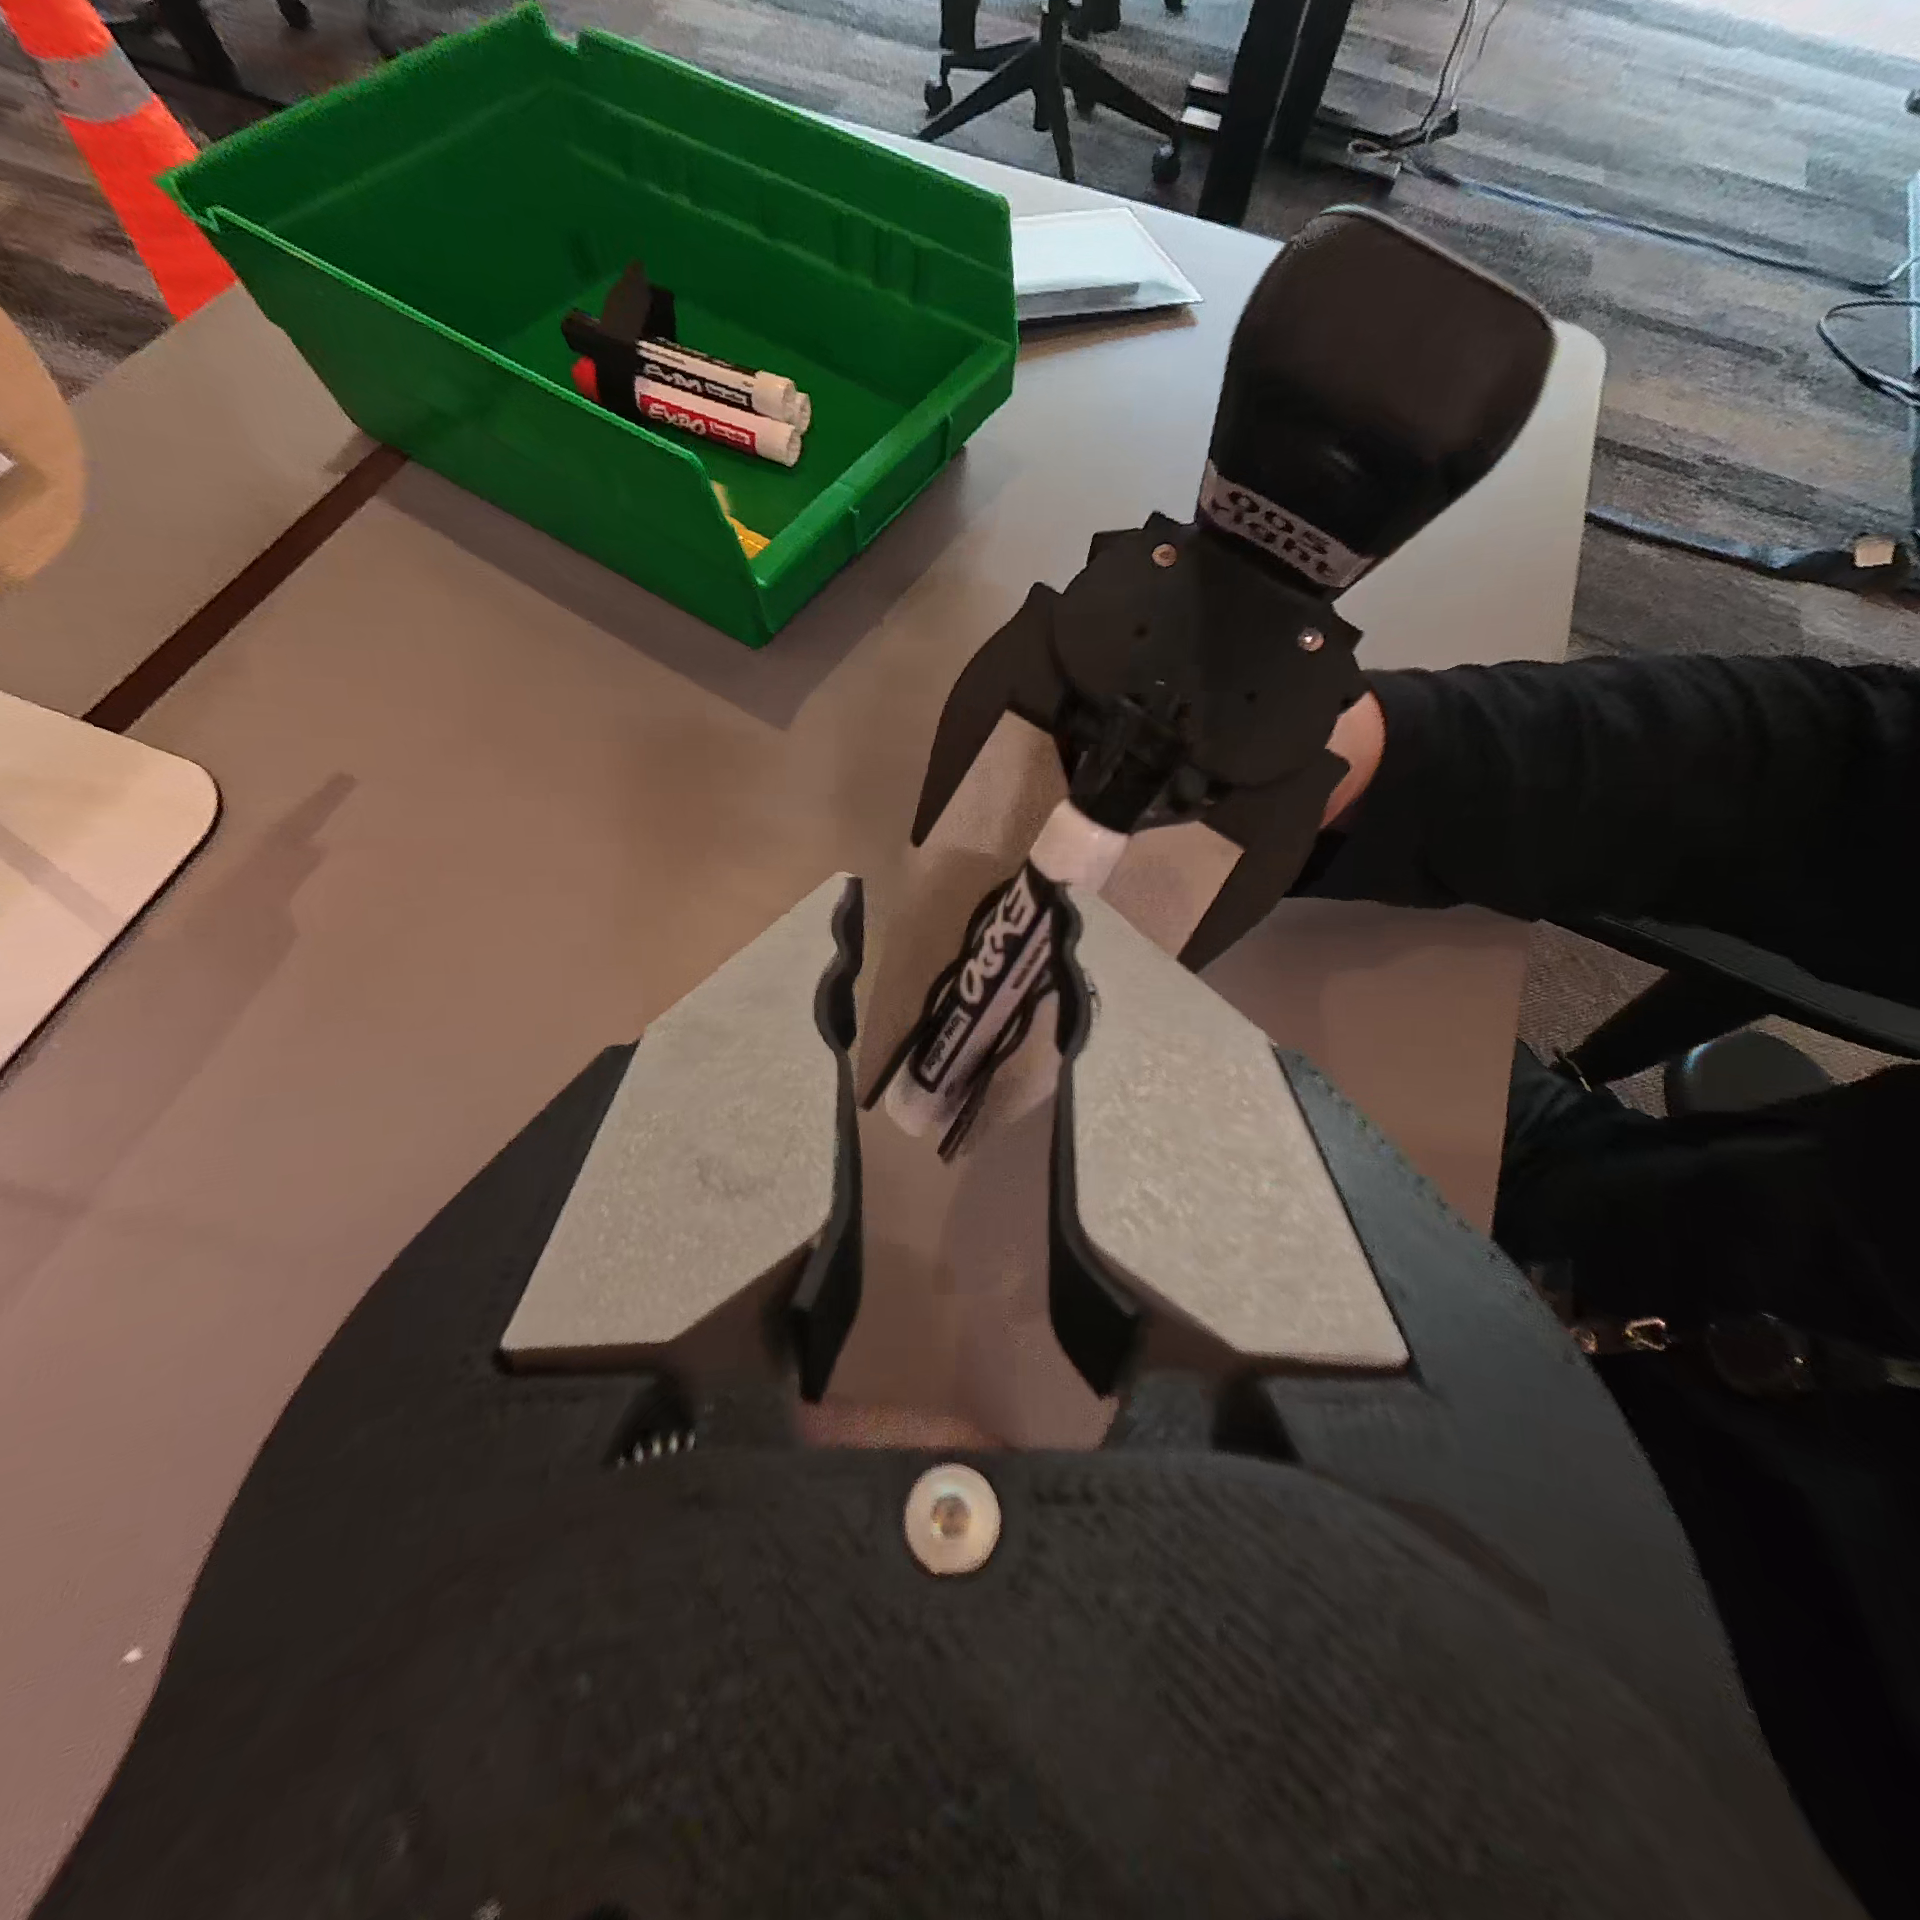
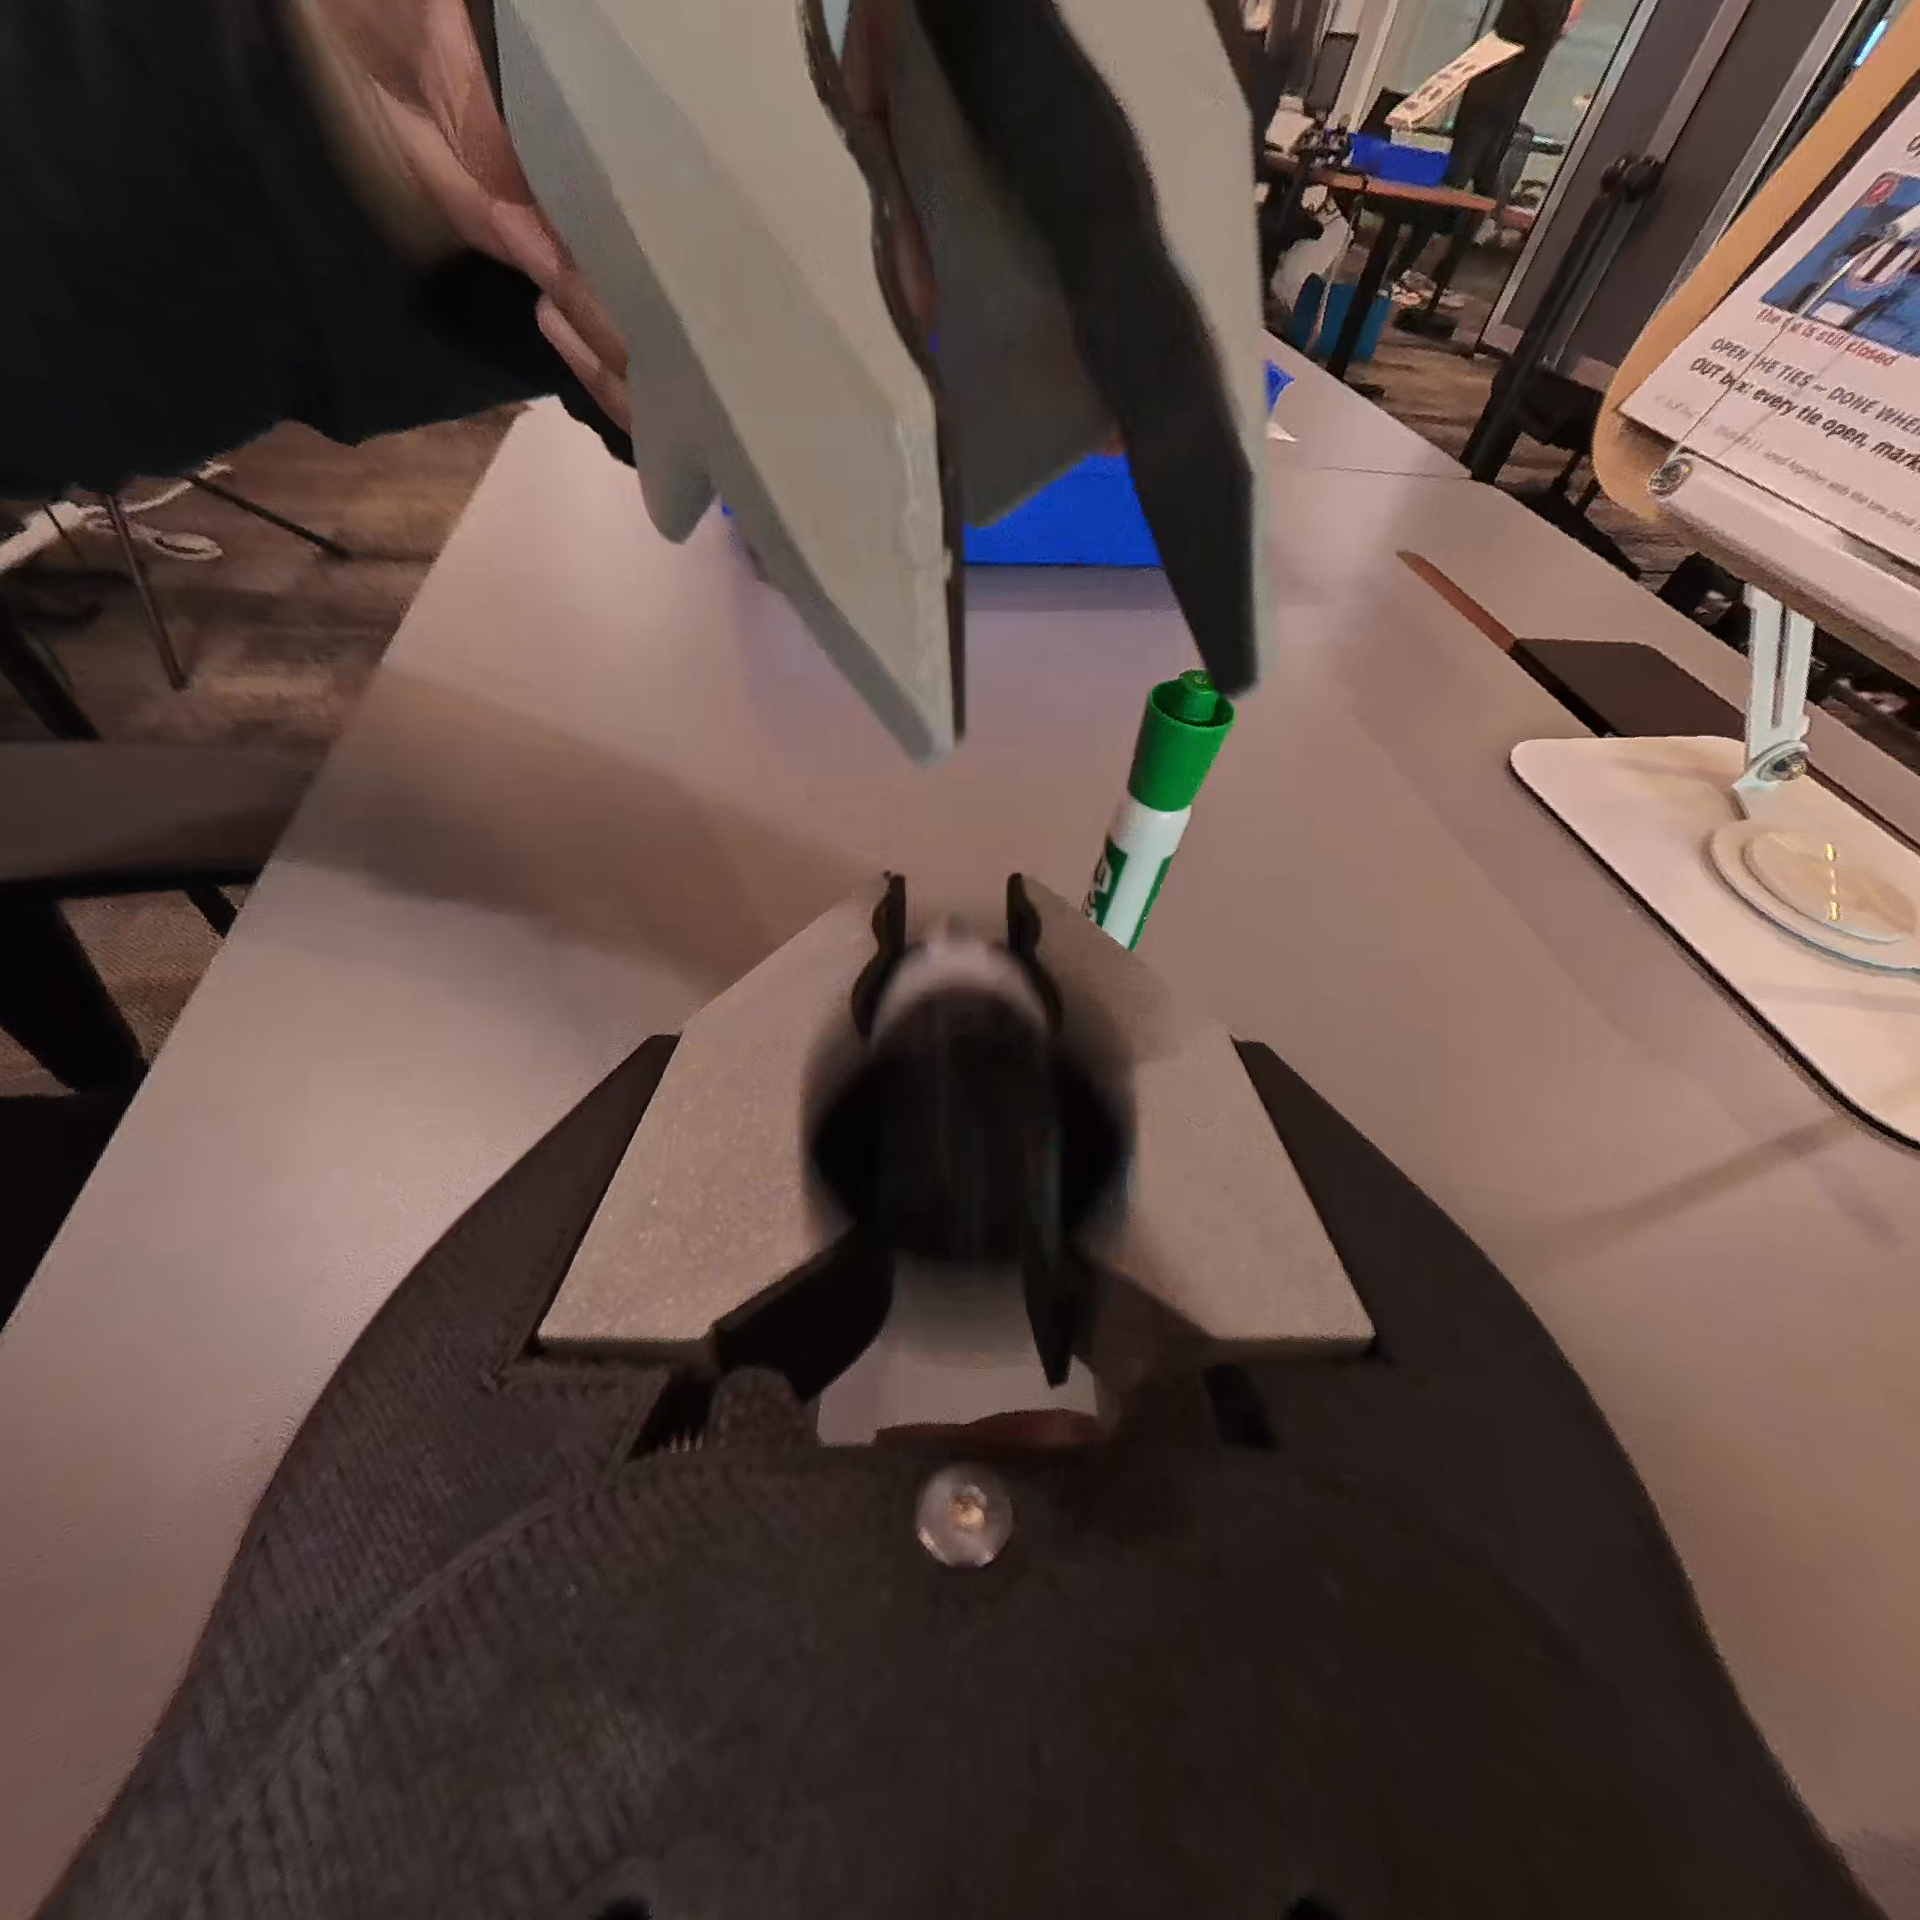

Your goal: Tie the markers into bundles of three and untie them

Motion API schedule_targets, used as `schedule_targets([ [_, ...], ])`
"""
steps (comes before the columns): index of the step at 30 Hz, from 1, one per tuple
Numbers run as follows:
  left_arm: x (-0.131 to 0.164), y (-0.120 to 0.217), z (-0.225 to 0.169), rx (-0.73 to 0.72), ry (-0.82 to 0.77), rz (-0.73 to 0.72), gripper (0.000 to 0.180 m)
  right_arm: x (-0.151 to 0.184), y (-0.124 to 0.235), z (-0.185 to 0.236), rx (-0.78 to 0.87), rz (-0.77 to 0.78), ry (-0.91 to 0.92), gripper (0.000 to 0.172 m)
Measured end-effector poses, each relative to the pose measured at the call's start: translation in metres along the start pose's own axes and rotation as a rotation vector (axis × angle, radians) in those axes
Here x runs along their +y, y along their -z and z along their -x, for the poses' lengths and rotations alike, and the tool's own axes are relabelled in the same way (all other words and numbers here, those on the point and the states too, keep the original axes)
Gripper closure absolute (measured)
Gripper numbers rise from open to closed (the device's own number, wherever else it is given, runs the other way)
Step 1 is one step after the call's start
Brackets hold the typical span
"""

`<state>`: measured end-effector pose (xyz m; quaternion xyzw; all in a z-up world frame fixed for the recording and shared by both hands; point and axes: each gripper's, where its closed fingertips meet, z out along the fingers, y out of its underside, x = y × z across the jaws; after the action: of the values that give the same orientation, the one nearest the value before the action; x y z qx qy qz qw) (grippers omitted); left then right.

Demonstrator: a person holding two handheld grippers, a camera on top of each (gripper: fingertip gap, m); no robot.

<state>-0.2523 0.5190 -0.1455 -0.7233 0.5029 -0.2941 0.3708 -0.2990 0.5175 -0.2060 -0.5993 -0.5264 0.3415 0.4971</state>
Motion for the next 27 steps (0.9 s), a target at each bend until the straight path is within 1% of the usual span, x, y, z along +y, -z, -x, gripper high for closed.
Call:
schedule_targets([
  [1, 0.001, -0.004, 0.000, -0.011, -0.005, 0.012, 0.141, 0.001, -0.001, 0.001, -0.008, 0.009, -0.003, 0.155],
  [5, 0.006, -0.012, -0.004, -0.009, -0.046, 0.046, 0.137, 0.007, 0.000, 0.001, -0.005, 0.055, -0.005, 0.155],
  [7, 0.006, -0.013, -0.006, -0.008, -0.076, 0.044, 0.135, 0.013, 0.000, -0.001, 0.012, 0.108, 0.003, 0.156],
  [10, 0.002, -0.017, -0.020, 0.032, -0.132, 0.025, 0.135, 0.024, -0.002, -0.001, 0.024, 0.190, 0.009, 0.156],
  [15, 0.006, -0.034, -0.033, 0.044, -0.230, 0.042, 0.131, 0.039, -0.001, 0.004, 0.001, 0.306, -0.005, 0.156],
  [16, 0.007, -0.038, -0.035, 0.050, -0.226, 0.039, 0.133, 0.042, 0.000, 0.005, 0.002, 0.326, -0.001, 0.156],
  [17, 0.008, -0.041, -0.035, 0.053, -0.217, 0.030, 0.140, 0.043, 0.000, 0.005, 0.000, 0.335, 0.000, 0.156],
  [18, 0.008, -0.044, -0.035, 0.055, -0.209, 0.013, 0.159, 0.042, 0.001, 0.006, -0.003, 0.333, -0.002, 0.157],
  [20, 0.005, -0.046, -0.035, 0.057, -0.198, -0.029, 0.161, 0.041, 0.002, 0.006, -0.015, 0.322, -0.029, 0.157],
  [21, 0.003, -0.045, -0.033, 0.043, -0.198, -0.045, 0.161, 0.041, 0.003, 0.005, -0.020, 0.314, -0.043, 0.155],
  [24, -0.004, -0.035, -0.017, -0.023, -0.191, -0.086, 0.164, 0.040, 0.006, -0.007, 0.018, 0.287, -0.083, 0.156],
  [27, -0.005, -0.026, 0.007, -0.081, -0.081, -0.096, 0.164, 0.043, 0.009, -0.025, 0.087, 0.275, -0.105, 0.156],
])
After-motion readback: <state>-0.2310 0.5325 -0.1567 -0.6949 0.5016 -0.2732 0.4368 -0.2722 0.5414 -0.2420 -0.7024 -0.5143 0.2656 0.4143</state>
